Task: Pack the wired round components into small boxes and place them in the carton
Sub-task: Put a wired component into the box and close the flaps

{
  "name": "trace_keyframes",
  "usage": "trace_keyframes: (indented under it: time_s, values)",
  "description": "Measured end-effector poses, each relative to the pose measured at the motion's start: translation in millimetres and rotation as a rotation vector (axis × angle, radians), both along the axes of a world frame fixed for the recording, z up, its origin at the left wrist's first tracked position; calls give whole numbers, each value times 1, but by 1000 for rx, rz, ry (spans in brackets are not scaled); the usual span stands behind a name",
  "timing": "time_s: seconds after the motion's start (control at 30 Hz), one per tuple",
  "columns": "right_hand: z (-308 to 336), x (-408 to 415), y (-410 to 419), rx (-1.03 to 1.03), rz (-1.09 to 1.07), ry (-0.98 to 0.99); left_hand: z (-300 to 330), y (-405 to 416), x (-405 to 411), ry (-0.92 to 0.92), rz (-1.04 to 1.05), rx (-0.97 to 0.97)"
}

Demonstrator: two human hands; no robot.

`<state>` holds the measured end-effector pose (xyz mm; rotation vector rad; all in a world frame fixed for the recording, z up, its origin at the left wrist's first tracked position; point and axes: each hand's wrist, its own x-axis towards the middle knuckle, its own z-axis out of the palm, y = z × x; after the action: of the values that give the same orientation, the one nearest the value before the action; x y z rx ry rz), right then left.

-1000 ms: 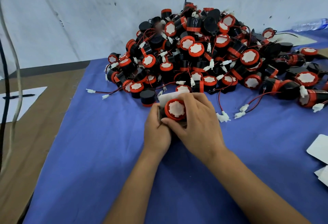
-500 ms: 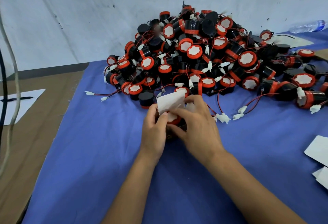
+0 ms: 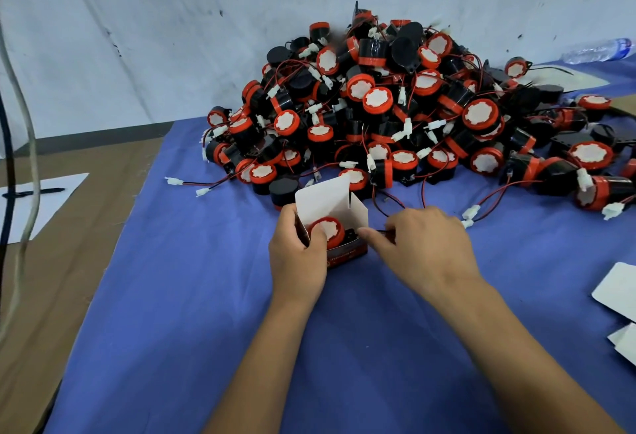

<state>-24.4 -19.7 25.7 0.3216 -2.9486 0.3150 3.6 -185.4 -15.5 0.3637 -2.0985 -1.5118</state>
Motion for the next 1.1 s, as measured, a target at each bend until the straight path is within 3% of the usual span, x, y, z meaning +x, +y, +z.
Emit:
trace_keyframes:
  time_s: [0.2,0.43,0.53,0.63,0.7,0.83,0.9,1.0,1.1]
  values:
    - [7,18,-18,-208,85,234,2,2,1,-21,-17,-6]
    - [3,30,-37,-39,227,162,5,5,0,-40,-6,-28]
    - [3,29,-38,-169,142,106,6,6,0,-46,-8,-19]
    - [4,16,-22,-258,24,184,5,4,-1,-62,-9,-5]
    - [5,6,-8,-432,7,166,5,2,-1,-72,14,-10]
    - [4,-12,12,-869,132,-119,6,-9,-1,-67,90,-10]
    - [2,-16,19,-834,184,-191,7,-20,0,-67,136,33]
    - [-3,-20,22,-694,197,-123,9,-31,2,-63,151,113]
    - [-4,-17,16,-889,237,-132,9,-32,2,-57,124,129]
